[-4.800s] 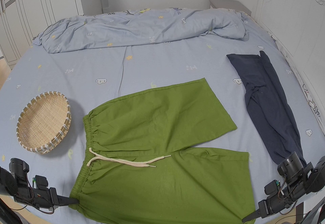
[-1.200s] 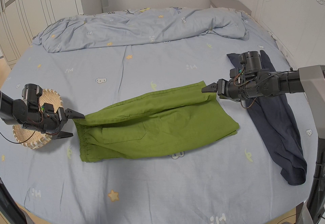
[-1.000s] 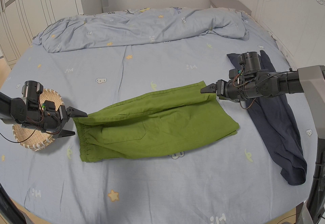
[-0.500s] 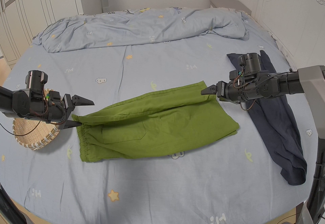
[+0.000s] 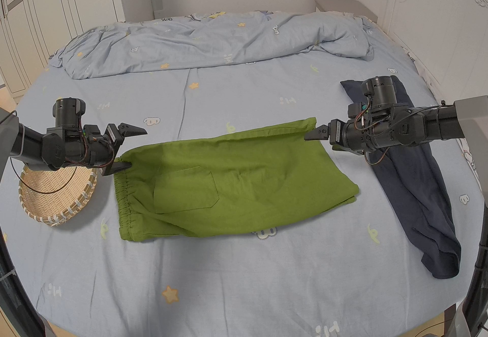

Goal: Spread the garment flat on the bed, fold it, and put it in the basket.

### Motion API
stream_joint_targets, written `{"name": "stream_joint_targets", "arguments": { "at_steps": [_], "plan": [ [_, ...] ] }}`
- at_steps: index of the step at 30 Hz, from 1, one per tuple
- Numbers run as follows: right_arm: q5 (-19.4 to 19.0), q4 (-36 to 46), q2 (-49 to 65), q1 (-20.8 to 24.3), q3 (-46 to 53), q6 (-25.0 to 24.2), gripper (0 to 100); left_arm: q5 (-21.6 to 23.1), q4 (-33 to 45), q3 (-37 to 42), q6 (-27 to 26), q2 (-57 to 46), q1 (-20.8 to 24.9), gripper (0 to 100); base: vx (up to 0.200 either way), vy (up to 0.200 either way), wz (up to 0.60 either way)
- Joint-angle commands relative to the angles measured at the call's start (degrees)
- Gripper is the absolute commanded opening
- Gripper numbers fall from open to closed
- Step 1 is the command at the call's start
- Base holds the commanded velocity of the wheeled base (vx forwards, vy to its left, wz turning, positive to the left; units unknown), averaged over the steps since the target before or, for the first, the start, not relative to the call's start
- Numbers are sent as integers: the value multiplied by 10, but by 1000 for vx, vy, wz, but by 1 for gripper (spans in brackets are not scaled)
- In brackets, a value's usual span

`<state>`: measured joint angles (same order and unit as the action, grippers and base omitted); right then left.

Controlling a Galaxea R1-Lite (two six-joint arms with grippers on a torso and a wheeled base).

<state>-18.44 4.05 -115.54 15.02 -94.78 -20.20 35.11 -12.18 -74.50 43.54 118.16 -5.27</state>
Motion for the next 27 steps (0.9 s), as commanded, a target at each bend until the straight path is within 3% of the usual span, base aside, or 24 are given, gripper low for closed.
{"name": "stream_joint_targets", "arguments": {
  "at_steps": [1, 11, 15, 17, 27],
  "plan": [
    [0, 0, 7, -2, 4, 0, 100, 0, -1, 6, -3, 13, 3, 100, 0, 0, 0],
    [-7, 3, 25, -21, 19, -12, 100, 6, -1, 65, -50, -80, 21, 100, 0, 0, 0],
    [-27, 3, 38, -35, 31, -16, 100, 20, -2, 122, -72, -154, 21, 100, 0, 0, 0],
    [-54, 5, 52, -47, 46, -16, 100, 49, -2, 189, -97, -203, 21, 100, 0, 0, 0],
    [-58, 4, 75, -54, 86, -11, 100, 47, -22, 300, -185, -174, 7, 100, 0, 0, 0]
  ]
}}
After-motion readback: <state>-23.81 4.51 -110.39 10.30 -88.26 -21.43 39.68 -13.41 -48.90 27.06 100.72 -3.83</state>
